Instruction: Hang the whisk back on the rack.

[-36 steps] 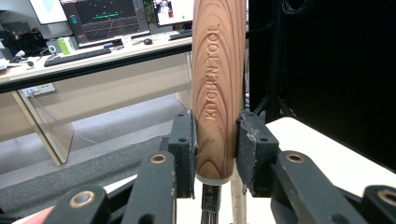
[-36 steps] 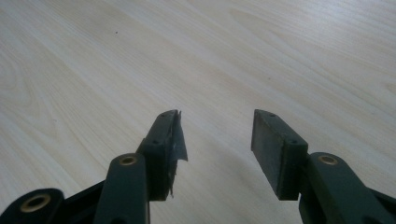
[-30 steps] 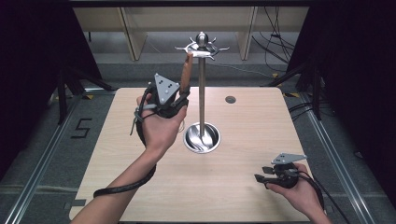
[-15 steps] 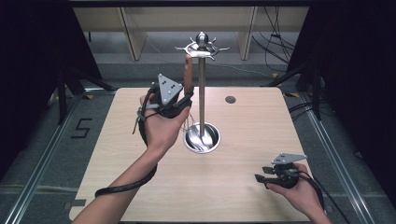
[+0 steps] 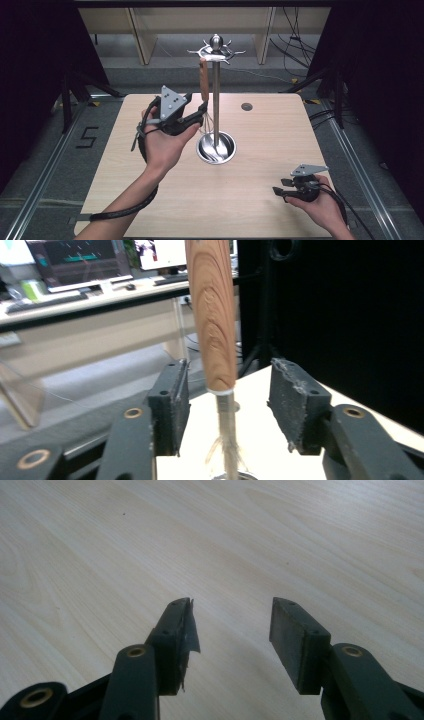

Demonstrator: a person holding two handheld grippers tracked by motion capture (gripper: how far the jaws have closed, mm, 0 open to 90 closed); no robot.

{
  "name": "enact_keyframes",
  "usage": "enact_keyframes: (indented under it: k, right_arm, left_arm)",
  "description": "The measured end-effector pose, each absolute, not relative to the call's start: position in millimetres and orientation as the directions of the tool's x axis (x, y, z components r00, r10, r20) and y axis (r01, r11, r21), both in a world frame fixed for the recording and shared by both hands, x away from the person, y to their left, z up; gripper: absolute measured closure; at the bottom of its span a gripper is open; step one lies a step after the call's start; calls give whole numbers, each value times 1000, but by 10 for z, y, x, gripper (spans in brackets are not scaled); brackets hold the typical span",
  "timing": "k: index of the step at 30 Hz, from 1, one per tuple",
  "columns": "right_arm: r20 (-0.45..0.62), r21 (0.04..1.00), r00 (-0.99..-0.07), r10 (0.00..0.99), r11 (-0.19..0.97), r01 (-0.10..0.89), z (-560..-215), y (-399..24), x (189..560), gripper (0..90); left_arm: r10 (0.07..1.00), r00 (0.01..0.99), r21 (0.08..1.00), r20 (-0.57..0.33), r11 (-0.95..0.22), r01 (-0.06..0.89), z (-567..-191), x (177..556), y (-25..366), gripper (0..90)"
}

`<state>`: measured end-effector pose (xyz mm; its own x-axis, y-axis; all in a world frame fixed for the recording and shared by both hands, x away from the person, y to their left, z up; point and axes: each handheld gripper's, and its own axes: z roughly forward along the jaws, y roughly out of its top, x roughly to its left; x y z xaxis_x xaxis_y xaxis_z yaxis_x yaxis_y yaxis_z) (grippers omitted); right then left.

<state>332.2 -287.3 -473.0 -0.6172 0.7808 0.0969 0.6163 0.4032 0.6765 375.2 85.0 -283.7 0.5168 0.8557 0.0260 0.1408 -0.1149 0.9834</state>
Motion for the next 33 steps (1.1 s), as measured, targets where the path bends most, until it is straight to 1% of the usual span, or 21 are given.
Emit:
enact_keyframes:
  k: [1, 2, 6, 7, 8, 9, 10, 11, 14, 15, 17, 19, 20, 22, 24, 25, 26, 29, 32, 33]
  right_arm:
    - [100, 657, -620, 778, 417, 629, -4707, -2880, 3318, 517]
    - [114, 684, -602, 790, 377, 625, -4737, -2844, 3304, 517]
    - [103, 670, -617, 780, 404, 623, -4722, -2870, 3309, 517]
    - [91, 692, -621, 779, 399, 602, -4744, -2872, 3326, 517]
    - [96, 650, -624, 776, 426, 629, -4700, -2886, 3315, 516]
    - [94, 688, -617, 781, 397, 607, -4741, -2864, 3321, 516]
    - [113, 673, -610, 785, 391, 628, -4728, -2852, 3303, 516]
    - [110, 650, -616, 780, 412, 638, -4695, -2868, 3305, 516]
    - [105, 657, -619, 778, 412, 631, -4704, -2870, 3310, 515]
    - [106, 657, -619, 779, 412, 631, -4705, -2871, 3311, 515]
    - [106, 658, -619, 778, 412, 630, -4705, -2870, 3310, 515]
    - [108, 657, -618, 779, 411, 632, -4703, -2868, 3308, 515]
    - [106, 658, -619, 779, 412, 631, -4704, -2869, 3309, 515]
    - [107, 658, -618, 779, 411, 631, -4705, -2870, 3309, 515]
    - [107, 657, -619, 778, 412, 632, -4708, -2870, 3311, 514]
    - [90, 689, -623, 777, 403, 602, -4750, -2861, 3324, 514]
    - [107, 650, -622, 776, 419, 634, -4705, -2867, 3311, 514]
    - [118, 651, -615, 780, 407, 641, -4711, -2856, 3308, 514]
    - [120, 649, -613, 781, 405, 644, -4712, -2857, 3305, 513]
    - [139, 641, -599, 789, 389, 662, -4710, -2844, 3291, 513]
  left_arm:
    - [851, 525, 983, 22, -114, 143, -2844, 3725, 873, 465]
    - [845, 534, 984, 16, -109, 144, -2864, 3682, 901, 451]
    - [838, 545, 982, 13, -113, 149, -2957, 3581, 994, 440]
    - [837, 548, 982, -2, -101, 159, -2994, 3549, 1015, 437]
    - [837, 548, 982, 0, -103, 158, -3032, 3520, 1041, 435]
    - [836, 549, 982, 0, -103, 157, -3063, 3498, 1065, 433]
    - [838, 546, 982, 3, -107, 159, -3117, 3464, 1112, 432]
    - [840, 542, 980, 6, -113, 163, -3164, 3440, 1151, 430]
    - [847, 532, 979, 8, -116, 170, -3265, 3398, 1239, 429]
    - [855, 518, 976, 21, -129, 175, -3368, 3361, 1328, 429]
    - [858, 512, 974, 27, -137, 179, -3422, 3345, 1369, 429]
    - [863, 502, 966, 52, -170, 193, -3594, 3314, 1493, 425]
    - [868, 495, 962, 50, -174, 209, -3657, 3303, 1532, 423]
    - [871, 487, 960, 66, -188, 207, -3699, 3300, 1571, 420]
    - [877, 478, 952, 58, -194, 239, -3836, 3274, 1661, 416]
    - [884, 465, 946, 49, -190, 262, -3947, 3254, 1745, 415]
    - [886, 460, 942, 48, -193, 273, -3999, 3242, 1783, 415]
    - [892, 449, 931, 47, -202, 304, -4159, 3203, 1883, 409]
    - [899, 432, 914, 76, -236, 329, -4320, 3173, 1994, 402]
    - [900, 429, 908, 78, -242, 343, -4355, 3164, 2024, 402]
